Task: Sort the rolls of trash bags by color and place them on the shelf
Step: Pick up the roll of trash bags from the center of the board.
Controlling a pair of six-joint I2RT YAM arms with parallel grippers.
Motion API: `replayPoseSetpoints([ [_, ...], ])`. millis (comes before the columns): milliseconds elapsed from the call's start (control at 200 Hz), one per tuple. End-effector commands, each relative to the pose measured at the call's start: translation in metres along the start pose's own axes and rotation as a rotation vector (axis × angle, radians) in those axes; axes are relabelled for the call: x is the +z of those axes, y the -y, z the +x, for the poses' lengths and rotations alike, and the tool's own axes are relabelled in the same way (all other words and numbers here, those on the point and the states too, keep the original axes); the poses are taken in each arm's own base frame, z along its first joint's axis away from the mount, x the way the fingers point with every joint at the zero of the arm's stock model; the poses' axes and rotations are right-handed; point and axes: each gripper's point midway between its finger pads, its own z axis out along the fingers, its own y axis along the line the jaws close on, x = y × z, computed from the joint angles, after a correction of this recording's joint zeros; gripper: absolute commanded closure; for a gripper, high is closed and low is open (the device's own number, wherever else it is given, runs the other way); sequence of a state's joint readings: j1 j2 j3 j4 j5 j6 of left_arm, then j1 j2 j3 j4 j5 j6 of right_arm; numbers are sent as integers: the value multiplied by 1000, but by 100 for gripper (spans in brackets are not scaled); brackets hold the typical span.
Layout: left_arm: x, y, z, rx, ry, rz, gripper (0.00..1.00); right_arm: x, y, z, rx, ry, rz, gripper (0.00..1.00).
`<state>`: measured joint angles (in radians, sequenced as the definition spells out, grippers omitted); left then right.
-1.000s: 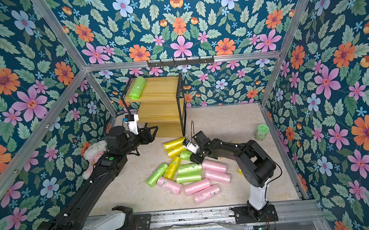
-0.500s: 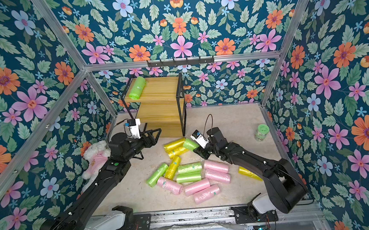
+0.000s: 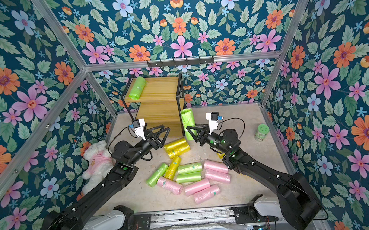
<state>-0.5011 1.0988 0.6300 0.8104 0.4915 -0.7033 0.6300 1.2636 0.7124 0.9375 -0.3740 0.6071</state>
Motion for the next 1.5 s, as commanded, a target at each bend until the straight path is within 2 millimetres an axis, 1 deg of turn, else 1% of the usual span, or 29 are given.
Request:
replayPoseSetpoints([
  [0, 5, 25, -9, 50, 60, 107, 12, -1, -39, -48, 134, 213, -138, 53],
  [75, 10, 36, -6, 53, 69, 151, 12, 0, -46, -55, 164, 254, -166, 53],
  [185, 14, 51, -7, 55, 93, 207, 12, 0, -49, -65, 224, 309, -202, 53],
  [315, 20, 65, -8, 70, 103, 240, 12, 5, -57, -68, 253, 316, -254, 53],
  [435, 26, 72, -9, 86, 110, 254, 11, 8, -61, -69, 280, 320, -289, 53],
  [545, 33, 72, -9, 90, 110, 256, 11, 12, -66, -69, 288, 311, -317, 53],
  [605, 36, 74, -13, 95, 125, 264, 11, 13, -69, -69, 293, 310, -329, 53],
  [755, 45, 85, -16, 104, 129, 307, 15, 18, -68, -68, 303, 305, -330, 53],
  [880, 51, 92, -17, 123, 128, 326, 21, 21, -65, -65, 320, 295, -327, 53],
  [895, 51, 92, -16, 125, 127, 327, 22, 19, -68, -68, 314, 309, -345, 53],
  [990, 56, 94, -16, 133, 119, 329, 28, 21, -67, -67, 322, 310, -353, 53],
  [1085, 58, 93, -16, 141, 119, 325, 37, 22, -66, -66, 324, 308, -352, 53],
  [1185, 58, 94, -19, 153, 124, 316, 50, 22, -62, -64, 329, 309, -341, 53],
  [1360, 56, 92, -20, 175, 124, 293, 66, 24, -56, -62, 318, 312, -314, 51],
  [1430, 55, 88, -19, 191, 116, 269, 71, 23, -53, -62, 300, 313, -294, 47],
  [1445, 54, 87, -19, 196, 115, 262, 72, 25, -48, -59, 304, 302, -271, 43],
  [1495, 53, 85, -19, 216, 106, 235, 74, 22, -42, -60, 288, 306, -242, 32],
])
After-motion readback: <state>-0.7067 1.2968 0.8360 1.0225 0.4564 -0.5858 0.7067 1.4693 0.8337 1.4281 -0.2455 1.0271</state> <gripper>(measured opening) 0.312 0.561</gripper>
